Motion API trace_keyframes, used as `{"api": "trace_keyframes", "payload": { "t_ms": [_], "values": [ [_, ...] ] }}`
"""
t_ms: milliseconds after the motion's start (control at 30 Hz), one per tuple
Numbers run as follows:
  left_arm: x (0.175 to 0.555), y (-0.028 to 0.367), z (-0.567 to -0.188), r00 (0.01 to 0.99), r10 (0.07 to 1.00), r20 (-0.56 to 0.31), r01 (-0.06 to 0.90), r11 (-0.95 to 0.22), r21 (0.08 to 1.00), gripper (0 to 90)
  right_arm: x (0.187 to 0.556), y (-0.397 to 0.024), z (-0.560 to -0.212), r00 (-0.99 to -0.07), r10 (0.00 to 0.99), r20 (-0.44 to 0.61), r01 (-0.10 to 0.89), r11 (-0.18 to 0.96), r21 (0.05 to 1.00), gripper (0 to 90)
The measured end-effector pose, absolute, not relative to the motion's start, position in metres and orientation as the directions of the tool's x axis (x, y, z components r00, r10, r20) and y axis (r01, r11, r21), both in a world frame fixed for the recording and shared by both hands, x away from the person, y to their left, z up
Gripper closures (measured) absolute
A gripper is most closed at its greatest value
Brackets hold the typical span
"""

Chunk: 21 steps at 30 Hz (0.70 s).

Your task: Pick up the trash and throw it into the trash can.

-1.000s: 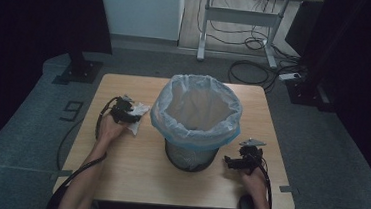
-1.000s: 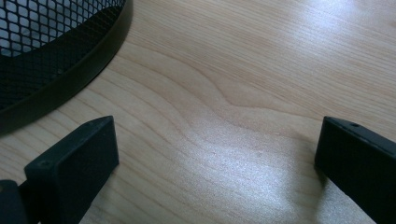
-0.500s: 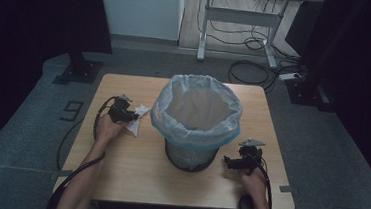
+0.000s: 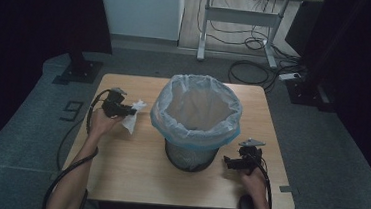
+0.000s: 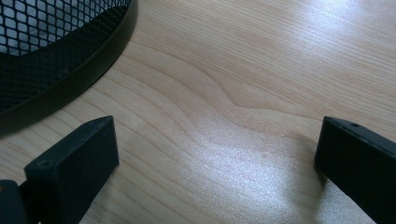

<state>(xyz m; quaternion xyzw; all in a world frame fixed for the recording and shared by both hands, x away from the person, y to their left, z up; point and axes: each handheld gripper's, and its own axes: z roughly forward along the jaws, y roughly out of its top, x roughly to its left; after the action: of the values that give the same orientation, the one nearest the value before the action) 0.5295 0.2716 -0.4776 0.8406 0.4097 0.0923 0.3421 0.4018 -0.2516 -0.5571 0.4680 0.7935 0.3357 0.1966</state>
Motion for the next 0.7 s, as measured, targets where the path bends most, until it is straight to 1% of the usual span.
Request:
{"api": "trace_keyframes", "payload": {
  "t_ms": [67, 100, 267, 367, 700],
  "values": [
    [0.529, 0.272, -0.475, 0.646, 0.752, -0.129, 0.628, -0.428, 0.650, 71.6, 0.402, -0.252, -0.557, -0.485, 0.874, 0.003, 0.611, 0.337, 0.716, 0.0],
    [0.527, 0.274, -0.466, 0.652, 0.747, -0.130, 0.624, -0.431, 0.652, 71.7, 0.402, -0.252, -0.557, -0.485, 0.874, 0.002, 0.611, 0.337, 0.716, 0.0],
    [0.523, 0.276, -0.450, 0.660, 0.741, -0.128, 0.617, -0.437, 0.654, 71.6, 0.402, -0.252, -0.557, -0.486, 0.874, 0.003, 0.611, 0.337, 0.716, 0.0],
    [0.520, 0.277, -0.434, 0.669, 0.732, -0.126, 0.612, -0.447, 0.652, 71.5, 0.402, -0.252, -0.557, -0.486, 0.874, 0.002, 0.611, 0.337, 0.716, 0.0],
    [0.516, 0.271, -0.396, 0.699, 0.702, -0.135, 0.602, -0.475, 0.642, 71.4, 0.402, -0.252, -0.557, -0.485, 0.874, 0.003, 0.611, 0.337, 0.716, 0.0]
  ]
}}
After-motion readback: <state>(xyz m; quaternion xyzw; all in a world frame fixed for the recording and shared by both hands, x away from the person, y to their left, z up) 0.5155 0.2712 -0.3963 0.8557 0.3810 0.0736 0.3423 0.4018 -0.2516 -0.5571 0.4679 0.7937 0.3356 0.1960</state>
